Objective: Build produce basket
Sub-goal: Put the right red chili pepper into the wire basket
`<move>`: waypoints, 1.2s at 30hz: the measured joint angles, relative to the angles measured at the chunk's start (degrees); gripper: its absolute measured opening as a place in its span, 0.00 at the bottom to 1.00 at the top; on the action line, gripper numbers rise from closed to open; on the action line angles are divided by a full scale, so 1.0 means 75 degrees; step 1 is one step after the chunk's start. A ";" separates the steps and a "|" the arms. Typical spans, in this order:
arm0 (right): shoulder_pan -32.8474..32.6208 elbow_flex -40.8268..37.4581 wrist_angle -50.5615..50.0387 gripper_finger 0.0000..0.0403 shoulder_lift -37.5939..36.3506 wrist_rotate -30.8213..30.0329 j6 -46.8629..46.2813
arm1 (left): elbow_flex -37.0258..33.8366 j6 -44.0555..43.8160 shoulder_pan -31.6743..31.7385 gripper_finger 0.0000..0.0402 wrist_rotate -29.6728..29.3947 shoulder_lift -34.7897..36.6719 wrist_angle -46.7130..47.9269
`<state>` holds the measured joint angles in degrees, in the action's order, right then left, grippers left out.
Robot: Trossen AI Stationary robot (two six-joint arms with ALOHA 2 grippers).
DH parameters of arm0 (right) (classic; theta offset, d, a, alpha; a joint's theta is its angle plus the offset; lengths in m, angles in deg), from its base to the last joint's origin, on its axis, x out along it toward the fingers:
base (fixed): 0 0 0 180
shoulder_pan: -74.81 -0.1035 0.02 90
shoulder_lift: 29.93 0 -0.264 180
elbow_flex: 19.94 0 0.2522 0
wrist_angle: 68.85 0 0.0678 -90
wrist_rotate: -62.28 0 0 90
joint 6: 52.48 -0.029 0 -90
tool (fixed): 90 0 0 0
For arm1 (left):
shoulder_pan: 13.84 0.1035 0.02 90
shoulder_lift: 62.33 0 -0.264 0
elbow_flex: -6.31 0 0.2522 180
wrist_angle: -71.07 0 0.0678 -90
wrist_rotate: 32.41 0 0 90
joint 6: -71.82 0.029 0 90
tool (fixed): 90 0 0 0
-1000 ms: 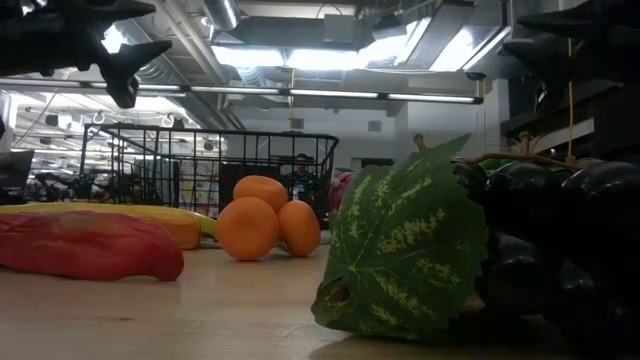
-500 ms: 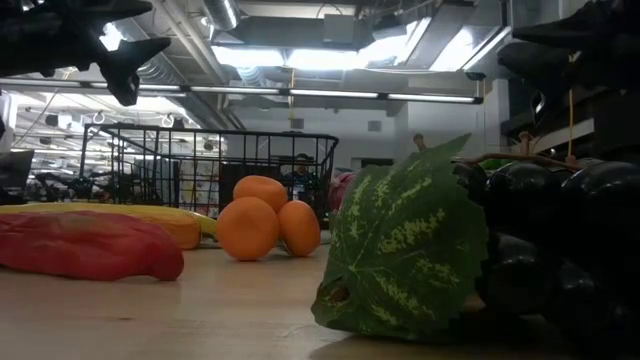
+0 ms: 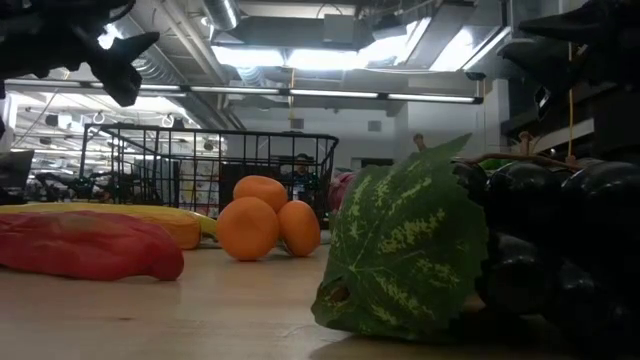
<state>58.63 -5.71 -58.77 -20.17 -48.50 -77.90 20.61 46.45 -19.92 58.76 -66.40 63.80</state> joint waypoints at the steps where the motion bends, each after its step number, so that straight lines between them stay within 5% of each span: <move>1: 0.0000 0.0000 0.0060 0.39 0.0000 -0.0078 0.0017 | 0.0000 -0.0001 0.0000 0.50 0.0137 0.0000 -0.0001; 6: 0.0002 0.0000 0.0160 0.39 0.0000 -0.0372 0.0439 | 0.0000 0.0000 -0.0012 0.50 0.0314 0.0000 0.0001; 22: 0.0006 0.0000 0.0137 0.39 0.0000 -0.0685 0.0825 | 0.0000 0.0058 -0.0012 0.50 -0.0863 -0.0016 -0.0003; 36: 0.0006 0.0000 0.0072 0.39 0.0000 -0.1345 0.0811 | 0.1013 0.1228 -0.0012 0.50 -0.1229 -0.1420 -0.0036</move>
<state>58.67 -5.71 -58.24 -20.17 -58.59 -71.82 28.20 55.66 -20.01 49.54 -77.06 63.53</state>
